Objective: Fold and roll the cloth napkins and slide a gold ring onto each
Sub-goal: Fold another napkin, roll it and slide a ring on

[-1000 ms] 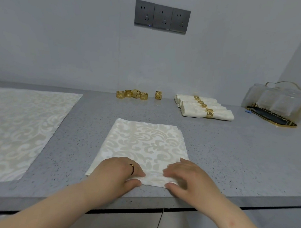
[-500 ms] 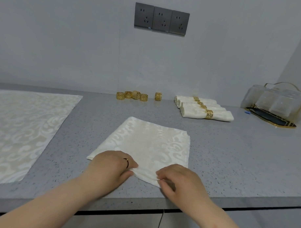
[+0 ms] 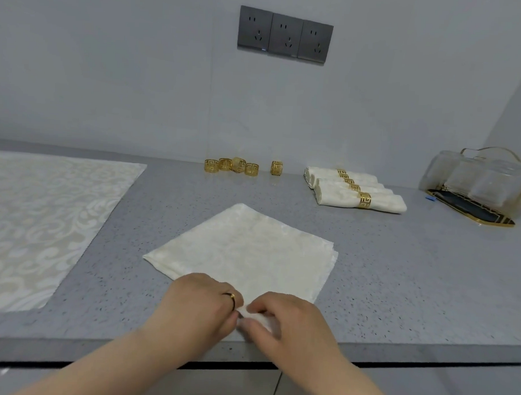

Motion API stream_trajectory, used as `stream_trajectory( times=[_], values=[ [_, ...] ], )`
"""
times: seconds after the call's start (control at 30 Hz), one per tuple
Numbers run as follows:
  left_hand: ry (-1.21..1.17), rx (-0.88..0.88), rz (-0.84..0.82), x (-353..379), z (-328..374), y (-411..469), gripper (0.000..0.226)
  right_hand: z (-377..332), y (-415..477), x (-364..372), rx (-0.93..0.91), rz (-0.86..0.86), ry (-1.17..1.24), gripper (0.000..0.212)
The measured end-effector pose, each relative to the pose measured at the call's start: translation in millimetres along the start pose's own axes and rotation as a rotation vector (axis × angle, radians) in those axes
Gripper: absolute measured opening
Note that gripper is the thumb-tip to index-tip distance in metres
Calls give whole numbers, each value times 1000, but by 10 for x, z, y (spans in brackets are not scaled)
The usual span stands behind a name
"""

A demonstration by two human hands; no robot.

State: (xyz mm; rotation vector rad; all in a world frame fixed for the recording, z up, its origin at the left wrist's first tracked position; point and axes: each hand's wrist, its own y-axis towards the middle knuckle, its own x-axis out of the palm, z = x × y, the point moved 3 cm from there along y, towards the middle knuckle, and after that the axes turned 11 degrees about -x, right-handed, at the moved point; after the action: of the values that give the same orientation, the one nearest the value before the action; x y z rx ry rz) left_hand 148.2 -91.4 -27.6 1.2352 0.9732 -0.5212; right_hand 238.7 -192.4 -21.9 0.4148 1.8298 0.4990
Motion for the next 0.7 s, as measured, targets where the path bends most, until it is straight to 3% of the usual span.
stream_trajectory(
  times=[0.07, 0.17, 0.23, 0.3, 0.43, 0.53, 0.63, 0.7],
  values=[
    [-57, -45, -76, -9, -157, -64, 29, -21, -31, -23, -56, -90, 107, 40],
    [-261, -168, -181, -66, -448, -201, 23, 78, -5, -7, -133, -157, 80, 62],
    [-464, -260, -201, -112, -653, -259, 27, 176, 71, 6, -123, -208, 40, 56],
    [-523, -332, -231, -152, -786, -323, 33, 288, 170, -14, -198, -161, -131, 35],
    [-507, -346, -290, -222, -930, -381, 36, 541, 317, -69, -114, -265, -259, 27],
    [-495, -423, -274, -225, -935, -412, 34, 705, 286, -112, -107, -235, -335, 29],
    [-181, -258, -47, -226, -762, -338, 33, 771, 209, -100, -17, -244, -452, 38],
    [-80, -94, -2, -209, -575, -283, 45, 778, 141, -90, 43, -254, -440, 38]
  ],
)
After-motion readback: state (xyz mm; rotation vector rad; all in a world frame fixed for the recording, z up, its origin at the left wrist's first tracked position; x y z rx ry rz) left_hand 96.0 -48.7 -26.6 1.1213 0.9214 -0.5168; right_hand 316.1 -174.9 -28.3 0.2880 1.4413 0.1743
